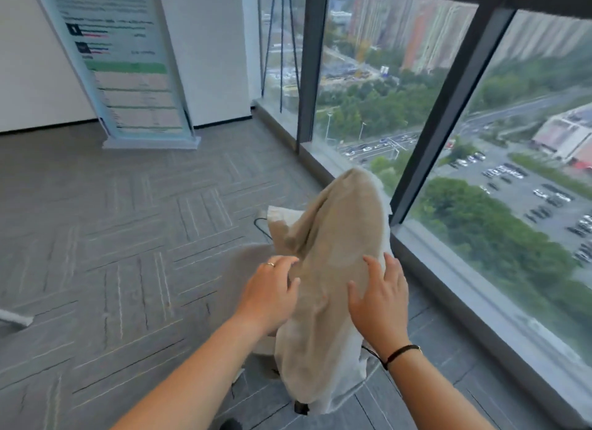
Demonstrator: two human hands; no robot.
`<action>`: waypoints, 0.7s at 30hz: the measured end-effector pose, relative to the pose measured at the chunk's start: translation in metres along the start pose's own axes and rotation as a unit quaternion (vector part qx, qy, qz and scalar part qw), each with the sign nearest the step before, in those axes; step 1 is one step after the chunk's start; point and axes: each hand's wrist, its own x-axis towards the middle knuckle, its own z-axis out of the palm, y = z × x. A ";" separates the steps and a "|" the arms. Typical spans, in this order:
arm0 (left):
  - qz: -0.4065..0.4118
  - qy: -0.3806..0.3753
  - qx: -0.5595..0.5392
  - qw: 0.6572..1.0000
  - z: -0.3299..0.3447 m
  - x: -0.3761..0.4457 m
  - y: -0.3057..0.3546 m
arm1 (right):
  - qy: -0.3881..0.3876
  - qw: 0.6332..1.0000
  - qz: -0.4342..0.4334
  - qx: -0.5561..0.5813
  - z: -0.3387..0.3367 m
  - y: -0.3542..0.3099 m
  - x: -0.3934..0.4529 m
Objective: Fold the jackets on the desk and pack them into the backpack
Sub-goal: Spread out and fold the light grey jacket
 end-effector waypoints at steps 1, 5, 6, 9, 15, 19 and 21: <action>0.013 -0.019 0.000 1.000 -0.001 0.017 -0.001 | 0.014 1.000 0.025 -0.004 0.001 0.000 0.013; 0.074 -0.057 0.009 0.996 -0.014 0.079 -0.001 | -0.025 0.992 0.125 0.012 0.008 0.001 0.055; 0.091 -0.067 0.010 0.993 -0.017 0.097 -0.001 | -0.043 0.988 0.145 0.025 0.014 0.001 0.064; 0.127 -0.093 0.019 0.987 -0.020 0.141 0.005 | -0.072 0.981 0.174 0.049 0.024 0.000 0.081; 0.182 -0.135 0.049 0.973 -0.003 0.211 0.022 | -0.052 0.980 0.180 0.061 0.045 0.028 0.110; 0.182 -0.144 0.075 0.970 0.012 0.262 0.030 | -0.013 0.979 0.186 0.078 0.046 0.059 0.149; 0.183 -0.152 0.090 0.967 0.020 0.290 0.036 | -0.035 0.979 0.187 0.068 0.045 0.076 0.172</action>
